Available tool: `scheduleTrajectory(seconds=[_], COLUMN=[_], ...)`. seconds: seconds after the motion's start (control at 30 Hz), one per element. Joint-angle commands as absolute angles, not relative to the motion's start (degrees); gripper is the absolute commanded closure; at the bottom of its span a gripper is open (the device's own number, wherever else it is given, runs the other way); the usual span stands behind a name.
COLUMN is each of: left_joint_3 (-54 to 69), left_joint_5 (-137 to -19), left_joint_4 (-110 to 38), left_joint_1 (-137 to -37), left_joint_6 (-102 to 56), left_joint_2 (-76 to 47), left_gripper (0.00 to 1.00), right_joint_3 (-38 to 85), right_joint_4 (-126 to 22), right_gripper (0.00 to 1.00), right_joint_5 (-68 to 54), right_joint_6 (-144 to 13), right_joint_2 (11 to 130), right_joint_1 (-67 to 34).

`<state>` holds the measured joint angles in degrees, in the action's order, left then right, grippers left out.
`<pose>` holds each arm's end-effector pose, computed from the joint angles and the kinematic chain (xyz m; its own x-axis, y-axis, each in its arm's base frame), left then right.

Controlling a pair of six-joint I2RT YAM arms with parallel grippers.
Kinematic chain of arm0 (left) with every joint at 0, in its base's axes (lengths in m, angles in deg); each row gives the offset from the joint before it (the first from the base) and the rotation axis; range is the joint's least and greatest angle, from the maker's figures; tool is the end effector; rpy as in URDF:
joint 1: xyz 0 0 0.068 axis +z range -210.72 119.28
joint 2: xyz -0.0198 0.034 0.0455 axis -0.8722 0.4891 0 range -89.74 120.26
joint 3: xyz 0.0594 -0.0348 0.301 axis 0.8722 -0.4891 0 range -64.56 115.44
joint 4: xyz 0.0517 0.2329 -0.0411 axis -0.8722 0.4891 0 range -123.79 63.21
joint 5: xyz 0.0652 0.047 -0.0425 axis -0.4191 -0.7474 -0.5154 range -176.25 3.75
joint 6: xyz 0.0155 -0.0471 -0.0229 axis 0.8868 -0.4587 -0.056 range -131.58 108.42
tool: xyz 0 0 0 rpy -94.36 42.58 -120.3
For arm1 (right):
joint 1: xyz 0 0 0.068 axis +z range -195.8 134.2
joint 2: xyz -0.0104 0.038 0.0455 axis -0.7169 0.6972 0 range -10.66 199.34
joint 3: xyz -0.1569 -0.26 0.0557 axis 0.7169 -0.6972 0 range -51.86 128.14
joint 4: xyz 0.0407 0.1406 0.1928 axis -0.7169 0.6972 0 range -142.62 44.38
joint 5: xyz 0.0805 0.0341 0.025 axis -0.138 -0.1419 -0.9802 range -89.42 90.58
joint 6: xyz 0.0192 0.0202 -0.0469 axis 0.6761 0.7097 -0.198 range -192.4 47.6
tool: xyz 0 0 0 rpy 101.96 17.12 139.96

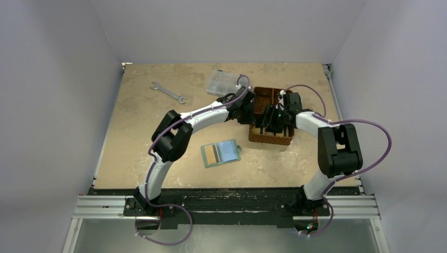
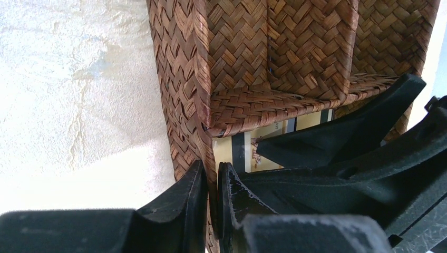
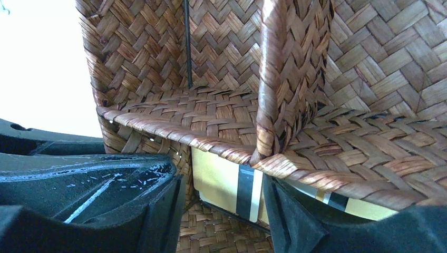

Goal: Put the credit cards into the card holder
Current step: Pick up the credit card from the storage box.

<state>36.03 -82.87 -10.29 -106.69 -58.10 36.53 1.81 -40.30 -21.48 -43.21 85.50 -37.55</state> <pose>0.3448 -0.3599 0.2294 -0.9022 -0.1089 -0.4174 0.1307 0.8532 -0.5050 0.3151 0.0596 0.2173 -0.8754 0.3299 -0.3533 0.0915 0.8308 0.5490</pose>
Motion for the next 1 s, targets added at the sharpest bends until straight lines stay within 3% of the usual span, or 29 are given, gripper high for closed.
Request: scheduleTrajectory(seconds=[0.0, 0.23, 0.4, 0.77, 0.97], left_joint_3=[34.8, 33.7, 32.8, 30.7, 30.7], left_joint_5=[-76.9, -76.8, -74.6, -71.0, -73.0], left_joint_4=[-9.9, -10.8, -12.7, -17.1, -15.4], left_joint_1=[-107.2, -107.1, -107.0, -106.9, -106.8], left_joint_6=[-58.4, -59.0, -59.8, -63.0, -63.1], left_joint_2=[38.1, 37.0, 37.1, 37.2, 36.7], left_gripper=[1.00, 1.00, 1.00, 1.00, 1.00], right_joint_3=[2.0, 0.0, 0.1, -8.2, -9.4], right_joint_4=[-38.1, -37.8, -39.7, -65.0, -69.8], right_gripper=[0.35, 0.34, 0.35, 0.37, 0.52], right_joint_5=[-16.7, -13.7, -15.6, -34.7, -38.8], right_joint_6=[-40.5, -41.6, -42.4, -36.2, -32.3], right_joint_2=[89.9, 85.0, 88.3, 85.2, 82.4], right_joint_1=[-37.8, -37.9, -37.8, -37.7, -37.9])
